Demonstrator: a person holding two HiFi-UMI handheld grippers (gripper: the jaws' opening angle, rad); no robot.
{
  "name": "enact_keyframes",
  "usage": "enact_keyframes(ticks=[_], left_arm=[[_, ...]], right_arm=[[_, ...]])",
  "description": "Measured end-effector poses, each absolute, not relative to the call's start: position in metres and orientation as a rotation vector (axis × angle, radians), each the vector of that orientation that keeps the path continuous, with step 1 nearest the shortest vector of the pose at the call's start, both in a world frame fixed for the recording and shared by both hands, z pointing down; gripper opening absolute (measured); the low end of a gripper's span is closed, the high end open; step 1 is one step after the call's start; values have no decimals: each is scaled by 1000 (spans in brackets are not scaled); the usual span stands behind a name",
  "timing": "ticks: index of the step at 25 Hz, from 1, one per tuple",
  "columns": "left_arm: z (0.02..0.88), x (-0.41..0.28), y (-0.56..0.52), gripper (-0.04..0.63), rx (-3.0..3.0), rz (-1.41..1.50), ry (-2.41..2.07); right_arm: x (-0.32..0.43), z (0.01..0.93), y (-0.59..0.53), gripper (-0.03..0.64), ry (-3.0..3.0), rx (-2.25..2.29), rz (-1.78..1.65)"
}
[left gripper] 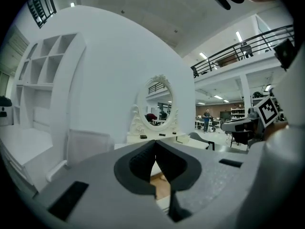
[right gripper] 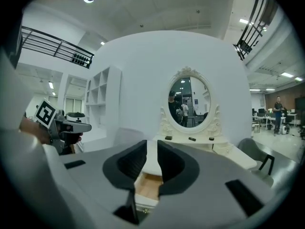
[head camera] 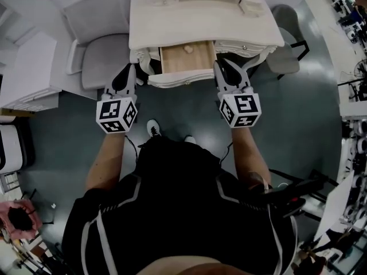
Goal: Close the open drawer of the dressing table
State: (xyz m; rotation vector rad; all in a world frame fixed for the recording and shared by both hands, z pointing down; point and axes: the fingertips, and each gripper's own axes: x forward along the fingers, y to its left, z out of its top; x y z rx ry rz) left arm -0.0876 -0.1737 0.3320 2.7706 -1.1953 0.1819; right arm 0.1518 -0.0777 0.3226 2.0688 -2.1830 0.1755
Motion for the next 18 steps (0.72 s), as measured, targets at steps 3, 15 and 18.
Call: enact_keyframes(ticks=[3,15,18], left_arm=[[351,-90,-190,5,2763,201,-1128],[452,-91,-222,5,2718,409,-804],[473,-93,-223,5,2703,453,-740]], right_arm=[[148,348,-91,80,-2132,2079,219],[138,484,-110,138,-1884,2075,468],[131,519,-110,153,-1829,2042,526]])
